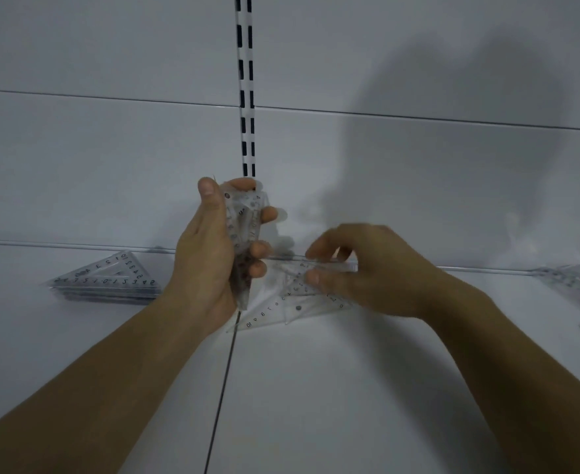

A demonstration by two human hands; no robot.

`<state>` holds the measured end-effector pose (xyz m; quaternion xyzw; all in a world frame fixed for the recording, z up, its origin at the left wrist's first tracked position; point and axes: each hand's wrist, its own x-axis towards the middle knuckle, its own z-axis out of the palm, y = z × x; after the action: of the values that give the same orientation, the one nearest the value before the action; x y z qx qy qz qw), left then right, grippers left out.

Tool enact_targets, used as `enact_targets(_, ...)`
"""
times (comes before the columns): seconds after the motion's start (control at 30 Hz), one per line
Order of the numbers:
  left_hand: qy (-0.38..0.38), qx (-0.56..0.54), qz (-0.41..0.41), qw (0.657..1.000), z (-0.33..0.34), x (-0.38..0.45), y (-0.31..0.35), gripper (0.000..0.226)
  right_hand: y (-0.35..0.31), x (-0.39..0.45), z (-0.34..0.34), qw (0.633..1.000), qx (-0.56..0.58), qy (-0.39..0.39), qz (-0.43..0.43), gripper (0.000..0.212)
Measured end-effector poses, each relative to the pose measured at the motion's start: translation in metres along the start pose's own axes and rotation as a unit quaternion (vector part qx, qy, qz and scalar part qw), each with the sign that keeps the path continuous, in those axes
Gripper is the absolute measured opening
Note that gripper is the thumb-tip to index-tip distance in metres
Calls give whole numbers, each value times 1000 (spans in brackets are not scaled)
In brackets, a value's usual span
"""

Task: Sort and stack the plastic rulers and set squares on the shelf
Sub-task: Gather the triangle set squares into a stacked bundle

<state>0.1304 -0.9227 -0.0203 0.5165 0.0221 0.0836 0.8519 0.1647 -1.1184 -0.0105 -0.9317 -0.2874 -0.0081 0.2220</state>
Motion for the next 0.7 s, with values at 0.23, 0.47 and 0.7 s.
enact_targets(0.23,12,25,36,999,0,-4,2,58,3,2,8,998,-21,-55,15,30)
enact_targets(0.47,-14,41,51,998,1,-4,-1,60,2,0,-4,977,206,48,-35,23)
enact_targets(0.7,-81,132,-20,988,4,-12,-2,40,-2,3,-6,945,270,136,-128,18)
